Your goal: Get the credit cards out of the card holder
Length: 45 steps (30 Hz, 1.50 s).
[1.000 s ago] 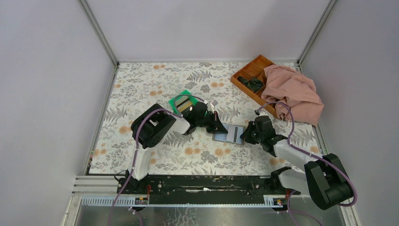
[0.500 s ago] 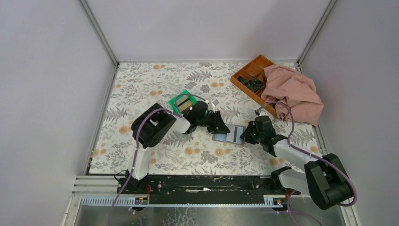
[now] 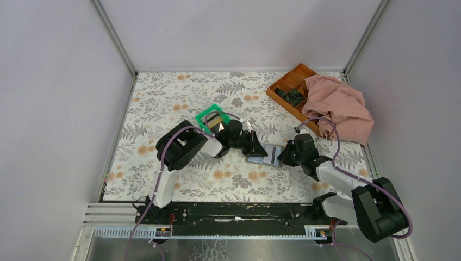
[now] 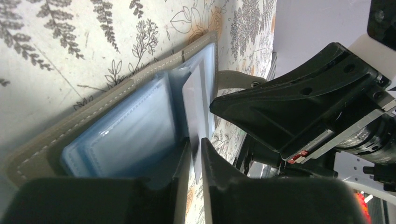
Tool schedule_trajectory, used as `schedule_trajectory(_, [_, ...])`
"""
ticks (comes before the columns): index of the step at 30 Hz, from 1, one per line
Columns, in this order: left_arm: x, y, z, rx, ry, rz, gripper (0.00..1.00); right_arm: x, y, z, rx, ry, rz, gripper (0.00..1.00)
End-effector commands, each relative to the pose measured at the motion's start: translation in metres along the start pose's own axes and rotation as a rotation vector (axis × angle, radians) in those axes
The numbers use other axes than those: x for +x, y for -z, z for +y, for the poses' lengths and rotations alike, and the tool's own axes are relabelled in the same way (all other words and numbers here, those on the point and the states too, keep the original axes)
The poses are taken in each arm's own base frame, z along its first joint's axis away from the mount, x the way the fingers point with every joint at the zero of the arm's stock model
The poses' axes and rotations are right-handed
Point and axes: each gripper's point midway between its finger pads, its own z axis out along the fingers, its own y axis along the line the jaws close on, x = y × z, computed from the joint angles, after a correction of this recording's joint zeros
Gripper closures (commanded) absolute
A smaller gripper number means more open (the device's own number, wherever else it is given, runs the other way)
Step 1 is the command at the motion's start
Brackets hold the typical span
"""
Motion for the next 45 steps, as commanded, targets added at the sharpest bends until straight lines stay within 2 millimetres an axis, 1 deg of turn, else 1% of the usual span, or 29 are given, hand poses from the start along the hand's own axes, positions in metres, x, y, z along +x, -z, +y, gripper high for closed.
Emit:
schedule_trajectory(1, [0.008, -0.002, 0.007, -0.007, -0.002, 0.019, 0.88, 0.009, 0.001, -0.005, 0.023, 0.019, 0.043, 1.0])
schedule_trajectory(3, [0.009, -0.002, 0.007, -0.007, 0.0, 0.026, 1.0, 0.009, 0.001, -0.005, 0.024, 0.017, 0.042, 1.0])
schedule_trajectory(6, [0.006, 0.004, 0.011, -0.012, 0.012, 0.028, 1.0, 0.009, 0.001, -0.006, 0.024, 0.017, 0.042, 1.0])
schedule_trajectory(12, [-0.018, 0.033, 0.022, -0.076, 0.021, -0.039, 1.0, 0.009, 0.001, -0.005, 0.024, 0.017, 0.042, 1.0])
schedule_trajectory(14, [-0.021, 0.041, 0.03, -0.153, 0.003, -0.04, 1.0, 0.009, 0.001, -0.006, 0.024, 0.018, 0.043, 1.0])
schedule_trajectory(18, [-0.033, 0.055, 0.035, -0.292, -0.077, -0.064, 1.0, 0.009, 0.001, -0.004, 0.017, 0.019, 0.041, 1.0])
schedule_trajectory(22, [-0.039, 0.065, 0.03, -0.353, -0.133, -0.066, 1.0, 0.009, 0.001, -0.003, 0.012, 0.021, 0.042, 1.0])
schedule_trajectory(24, [-0.042, 0.066, 0.023, -0.349, -0.158, -0.067, 1.0, 0.009, 0.001, -0.003, 0.008, 0.022, 0.042, 1.0])
schedule_trajectory(27, [-0.047, 0.07, 0.011, -0.34, -0.195, -0.066, 1.0, 0.009, 0.002, -0.002, 0.003, 0.025, 0.04, 1.0])
schedule_trajectory(30, [-0.06, 0.079, -0.009, -0.343, -0.288, -0.095, 1.0, 0.009, 0.002, -0.001, -0.003, 0.03, 0.037, 1.0])
schedule_trajectory(32, [-0.071, 0.092, -0.022, -0.373, -0.382, -0.108, 1.0, 0.009, 0.002, -0.001, -0.004, 0.03, 0.037, 1.0])
schedule_trajectory(35, [-0.093, 0.115, -0.044, -0.43, -0.508, -0.163, 1.0, 0.009, 0.003, 0.0, -0.011, 0.032, 0.036, 1.0])
schedule_trajectory(37, [-0.104, 0.129, -0.058, -0.424, -0.571, -0.177, 1.0, 0.009, 0.003, 0.0, -0.014, 0.034, 0.033, 1.0])
schedule_trajectory(39, [-0.115, 0.145, -0.063, -0.43, -0.605, -0.19, 1.0, 0.009, 0.004, 0.0, -0.018, 0.035, 0.033, 1.0])
schedule_trajectory(40, [-0.124, 0.156, -0.06, -0.464, -0.606, -0.211, 1.0, 0.01, 0.004, 0.0, -0.018, 0.034, 0.032, 1.0])
schedule_trajectory(42, [-0.144, 0.181, -0.047, -0.568, -0.589, -0.275, 1.0, 0.01, 0.004, 0.001, -0.019, 0.034, 0.033, 1.0])
schedule_trajectory(45, [-0.153, 0.206, -0.025, -0.69, -0.596, -0.3, 1.0, 0.009, 0.004, 0.001, -0.019, 0.036, 0.032, 1.0])
